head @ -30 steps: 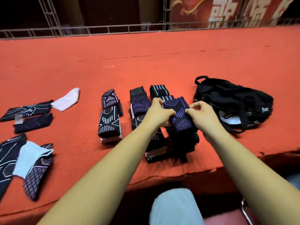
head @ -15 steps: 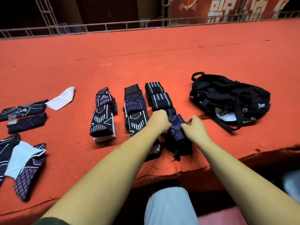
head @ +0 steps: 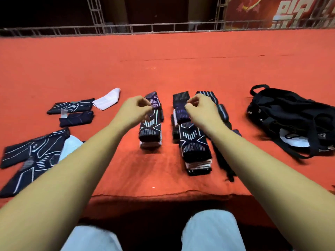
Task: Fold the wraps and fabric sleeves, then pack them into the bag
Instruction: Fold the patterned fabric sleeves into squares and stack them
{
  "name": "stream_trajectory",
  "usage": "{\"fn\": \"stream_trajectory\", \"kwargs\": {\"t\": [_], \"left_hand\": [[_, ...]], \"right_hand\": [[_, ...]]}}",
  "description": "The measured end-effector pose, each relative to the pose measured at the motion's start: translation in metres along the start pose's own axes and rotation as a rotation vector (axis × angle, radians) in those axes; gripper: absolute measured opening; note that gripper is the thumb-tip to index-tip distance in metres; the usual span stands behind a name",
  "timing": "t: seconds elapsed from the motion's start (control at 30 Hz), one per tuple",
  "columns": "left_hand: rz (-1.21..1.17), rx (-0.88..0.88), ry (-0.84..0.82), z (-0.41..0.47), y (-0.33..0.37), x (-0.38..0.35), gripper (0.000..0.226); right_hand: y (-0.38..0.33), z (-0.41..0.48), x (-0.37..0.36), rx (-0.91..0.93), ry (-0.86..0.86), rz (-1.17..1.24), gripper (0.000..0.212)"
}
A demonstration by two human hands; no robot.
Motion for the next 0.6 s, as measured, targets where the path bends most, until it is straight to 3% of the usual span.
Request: {"fn": "stream_trajectory", "kwargs": {"t": [0.2, 0.33, 0.4, 0.5, 0.6], "left_hand": [[0.122, 0.295, 0.207, -0.082, -0.138, 0.124, 0.008], [0.224, 0.491, 0.319, -0.137, -0.217, 0.173, 0.007], [0.254, 0.58, 0.312, -0.156, -0.245, 0.176, 0.01], [0.117, 0.617, 0.254, -0.166, -0.277, 0.159, 0.021], [-0.176, 0.576, 0.189, -0.165, -0.291, 0.125, 0.022]], "right_hand": [[-0.092, -0.008, -0.156, 0.138, -0.263, 0.035, 0.017], [-0.112, -0.032, -0.255, 0.132, -0.47, 0.057, 0.002], [-0.109, -0.045, -0.295, 0.106, -0.57, 0.05, 0.013], [-0.101, -0.065, -0.344, 0.057, -0.69, 0.094, 0.035], [-0.08, -0.077, -0.375, -0.087, -0.712, 0.191, 0.037]]}}
Point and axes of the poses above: each hand's wrist, its own z-axis towards the middle knuckle, its own x-axis out of the back of the hand, y = z × x, the point moved 9 cm from there along z, towards the middle knuckle, and after that the axes turned 10 degrees about -y, right-handed, at the moved point
